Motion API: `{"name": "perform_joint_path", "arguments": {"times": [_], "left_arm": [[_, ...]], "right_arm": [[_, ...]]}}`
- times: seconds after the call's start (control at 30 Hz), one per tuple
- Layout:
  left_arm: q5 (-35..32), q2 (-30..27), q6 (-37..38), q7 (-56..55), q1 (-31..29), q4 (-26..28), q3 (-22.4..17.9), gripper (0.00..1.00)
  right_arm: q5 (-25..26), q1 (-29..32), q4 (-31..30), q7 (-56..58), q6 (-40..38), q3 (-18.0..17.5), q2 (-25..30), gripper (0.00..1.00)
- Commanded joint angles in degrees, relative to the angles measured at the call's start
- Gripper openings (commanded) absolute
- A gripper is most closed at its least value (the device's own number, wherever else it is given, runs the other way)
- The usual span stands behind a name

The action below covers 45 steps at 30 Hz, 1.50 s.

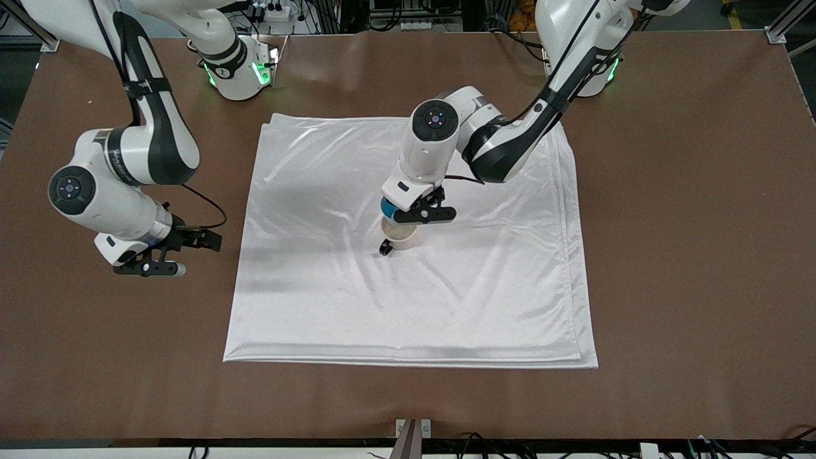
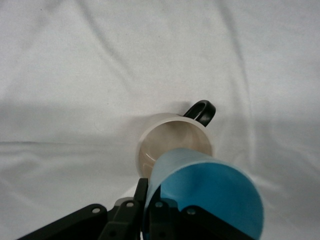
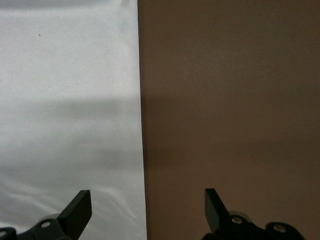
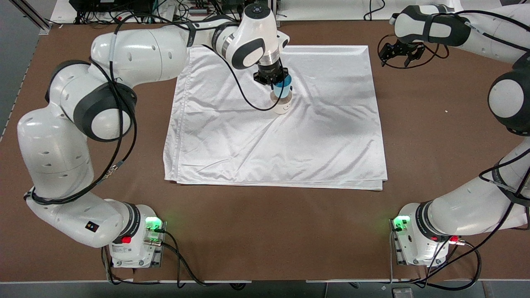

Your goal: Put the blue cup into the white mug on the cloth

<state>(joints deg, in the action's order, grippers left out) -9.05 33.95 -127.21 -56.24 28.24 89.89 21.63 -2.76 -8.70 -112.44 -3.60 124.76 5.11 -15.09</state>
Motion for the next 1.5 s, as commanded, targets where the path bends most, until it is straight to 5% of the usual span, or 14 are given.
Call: {"name": "perform_joint_path", "arguments": {"times": [0.0,0.5,0.6,0.63,0.67,0.7,1.03,1.47], "left_arm": [[-3.78,1.90,-0.32,-1.50,1.29,-1.64,-0.36,0.00],[-4.66,4.54,-2.08,-1.42,2.35,-1.73,-0.71,0.00],[-4.75,4.89,-2.43,-1.50,2.53,-1.82,-1.15,0.07],[-4.83,4.89,-2.43,-1.42,2.53,-1.82,-1.15,0.14],[-4.92,4.89,-2.52,-1.42,2.44,-1.82,-1.15,0.39],[-4.92,4.89,-2.69,-1.42,2.44,-1.91,-1.15,0.99],[-4.92,3.84,-3.05,-1.33,2.00,-3.49,-1.42,1.00],[-5.27,-5.12,1.43,0.51,-1.25,-3.66,-2.74,1.00]], "right_arm": [[0.73,0.26,-1.82,0.79,-2.93,-0.80,3.83,1.00],[0.65,0.26,7.67,0.35,-19.63,-0.72,7.00,1.00],[0.65,0.35,8.81,0.53,-21.13,-0.72,7.09,1.00],[0.65,0.44,8.90,0.88,-21.31,-0.63,7.18,1.00],[0.65,0.52,8.90,0.97,-21.31,-0.63,7.18,1.00],[0.56,0.79,8.90,0.97,-21.31,-0.63,7.18,1.00],[0.56,1.32,8.99,1.14,-22.71,-0.72,8.49,1.00],[0.82,1.23,13.29,4.22,-27.45,-0.72,9.11,1.00]]}}
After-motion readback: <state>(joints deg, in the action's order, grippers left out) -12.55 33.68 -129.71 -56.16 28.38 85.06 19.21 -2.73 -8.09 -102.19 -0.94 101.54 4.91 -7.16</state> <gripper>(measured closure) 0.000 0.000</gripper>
